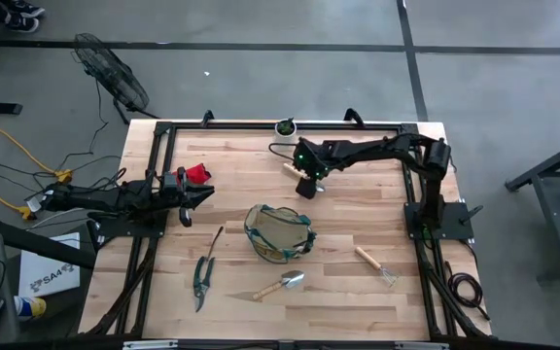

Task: Pick & Place Garden tools in Gardening bag
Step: Put the brown trowel into the gardening bag

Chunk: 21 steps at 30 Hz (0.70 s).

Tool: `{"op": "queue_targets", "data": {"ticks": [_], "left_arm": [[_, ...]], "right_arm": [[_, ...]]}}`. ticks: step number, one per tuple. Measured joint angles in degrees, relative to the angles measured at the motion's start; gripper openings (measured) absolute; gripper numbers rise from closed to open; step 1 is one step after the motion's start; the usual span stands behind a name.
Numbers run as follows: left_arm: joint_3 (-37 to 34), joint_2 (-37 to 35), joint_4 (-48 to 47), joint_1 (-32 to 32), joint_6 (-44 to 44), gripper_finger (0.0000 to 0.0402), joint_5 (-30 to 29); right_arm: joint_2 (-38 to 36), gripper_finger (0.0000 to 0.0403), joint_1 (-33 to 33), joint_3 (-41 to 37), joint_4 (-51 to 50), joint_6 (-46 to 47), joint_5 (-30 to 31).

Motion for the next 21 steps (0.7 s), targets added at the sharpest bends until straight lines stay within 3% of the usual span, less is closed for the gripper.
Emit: {"op": "queue_targets", "data": {"ticks": [5, 21], "left_arm": [[0.00, 0.02, -0.02, -0.01, -0.02, 0.0045, -0.08], [0.00, 0.00, -0.02, 0.01, 0.00, 0.0045, -0.06]], "right_arm": [[0.02, 0.0249, 0.28, 0.00, 0.81, -0.07, 1.36], [2.79, 0.0149, 1.43, 0.28, 0.77, 0.41, 0.88]]}}
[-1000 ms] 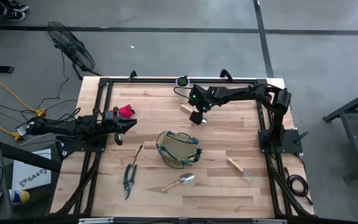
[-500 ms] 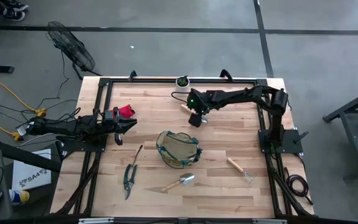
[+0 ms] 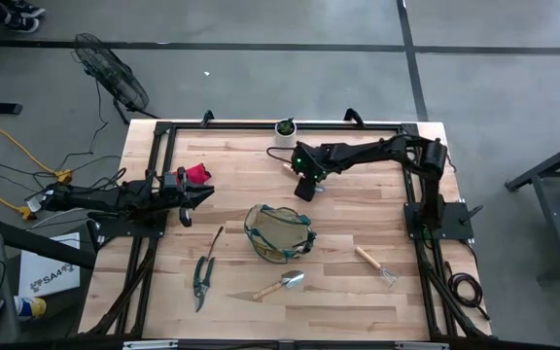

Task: Pick & Place Garden tools in Gardening bag
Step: Put the brown trowel into the gardening bag

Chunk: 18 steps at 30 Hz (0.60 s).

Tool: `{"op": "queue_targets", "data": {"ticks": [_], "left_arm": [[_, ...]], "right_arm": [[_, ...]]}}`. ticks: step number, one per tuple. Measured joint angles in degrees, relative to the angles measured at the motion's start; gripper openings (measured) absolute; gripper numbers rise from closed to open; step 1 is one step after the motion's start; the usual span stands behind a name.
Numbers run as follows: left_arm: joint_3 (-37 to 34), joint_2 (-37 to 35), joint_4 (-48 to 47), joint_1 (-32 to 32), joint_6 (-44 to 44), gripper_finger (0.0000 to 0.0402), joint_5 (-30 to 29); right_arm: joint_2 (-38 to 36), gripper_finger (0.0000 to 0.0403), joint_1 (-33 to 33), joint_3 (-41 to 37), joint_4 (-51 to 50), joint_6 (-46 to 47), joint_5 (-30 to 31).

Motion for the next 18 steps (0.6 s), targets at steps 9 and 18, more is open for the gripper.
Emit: {"op": "queue_targets", "data": {"ticks": [9, 18], "left_arm": [[0.00, 0.00, 0.01, 0.00, 0.00, 0.0045, 0.00], [0.00, 0.00, 0.02, 0.00, 0.00, 0.0045, 0.00]], "right_arm": [[0.32, 0.0103, 0.22, -0.05, 0.04, 1.42, 0.27], [0.47, 0.0042, -0.14, -0.17, -0.02, 1.49, 0.24]]}}
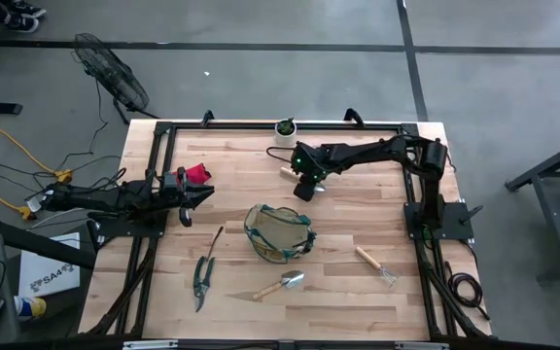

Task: Pick & Place Garden tools in Gardening bag
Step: Put the brown trowel into the gardening bag

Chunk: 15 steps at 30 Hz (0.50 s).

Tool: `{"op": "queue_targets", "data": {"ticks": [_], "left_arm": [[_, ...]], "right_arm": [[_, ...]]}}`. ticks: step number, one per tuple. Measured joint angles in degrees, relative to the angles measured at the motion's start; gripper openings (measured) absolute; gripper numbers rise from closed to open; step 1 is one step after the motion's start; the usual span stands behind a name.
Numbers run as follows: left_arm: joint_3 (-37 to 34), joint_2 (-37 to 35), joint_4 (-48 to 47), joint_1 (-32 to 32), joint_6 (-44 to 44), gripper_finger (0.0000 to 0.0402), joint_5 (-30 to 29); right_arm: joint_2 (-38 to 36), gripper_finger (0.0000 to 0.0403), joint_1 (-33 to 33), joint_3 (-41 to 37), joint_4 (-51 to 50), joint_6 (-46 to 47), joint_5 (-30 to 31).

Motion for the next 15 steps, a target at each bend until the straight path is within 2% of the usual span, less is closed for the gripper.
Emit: {"op": "queue_targets", "data": {"ticks": [7, 15], "left_arm": [[0.00, 0.01, -0.02, -0.02, -0.01, 0.0045, 0.00], [0.00, 0.01, -0.01, -0.02, -0.01, 0.0045, -0.01]], "right_arm": [[-3.00, 0.0042, 0.00, -0.35, -0.79, 0.24, 0.09], [-11.44, 0.0042, 0.09, -0.24, -0.55, 1.03, 0.33]]}}
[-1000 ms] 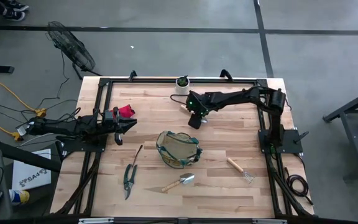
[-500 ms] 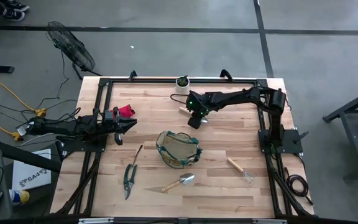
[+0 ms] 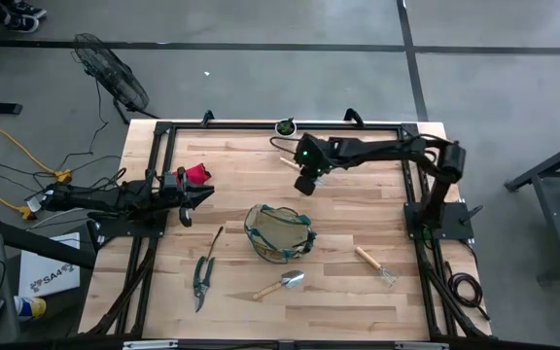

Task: Pick & Place Garden tools in Gardening bag
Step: Put the brown trowel into the gardening bag

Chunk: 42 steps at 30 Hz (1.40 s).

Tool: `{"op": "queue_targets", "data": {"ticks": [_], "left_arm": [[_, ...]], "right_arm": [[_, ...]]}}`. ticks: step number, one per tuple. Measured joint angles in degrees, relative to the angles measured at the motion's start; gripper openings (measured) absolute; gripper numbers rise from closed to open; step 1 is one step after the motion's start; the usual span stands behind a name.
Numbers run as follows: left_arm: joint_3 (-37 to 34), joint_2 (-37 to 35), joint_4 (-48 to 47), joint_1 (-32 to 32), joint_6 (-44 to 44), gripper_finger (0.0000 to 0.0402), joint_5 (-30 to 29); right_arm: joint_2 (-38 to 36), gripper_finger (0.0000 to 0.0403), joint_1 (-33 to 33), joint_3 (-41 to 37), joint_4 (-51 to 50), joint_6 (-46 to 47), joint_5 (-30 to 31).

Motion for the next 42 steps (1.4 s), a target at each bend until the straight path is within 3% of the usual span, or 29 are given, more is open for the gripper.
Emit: {"op": "queue_targets", "data": {"ticks": [12, 21, 26, 33, 42], "left_arm": [[0.00, 0.01, 0.19, 0.02, -1.52, 0.0045, -3.64], [0.00, 0.01, 0.98, 0.02, -2.70, 0.0045, -5.96], [1.13, 0.01, 3.97, 0.02, -8.15, 0.0045, -9.08], [8.04, 3.61, 3.96, 0.02, -4.60, 0.0061, -6.32], [21.28, 19.57, 3.82, 0.02, 0.03, 0.0201, -0.27]], "right_arm": [[-16.23, 0.0042, 3.12, 0.04, 3.22, 0.04, -0.52], [-22.04, 0.0042, 8.06, 0.09, 9.68, 1.79, 2.96], [-22.15, 0.0042, 12.89, 0.09, 13.82, 3.69, 11.61], [-21.89, 0.0042, 21.20, 0.09, 14.86, 11.57, 31.04], [-20.55, 0.0042, 29.40, 0.11, 17.39, 15.90, 43.24]]}}
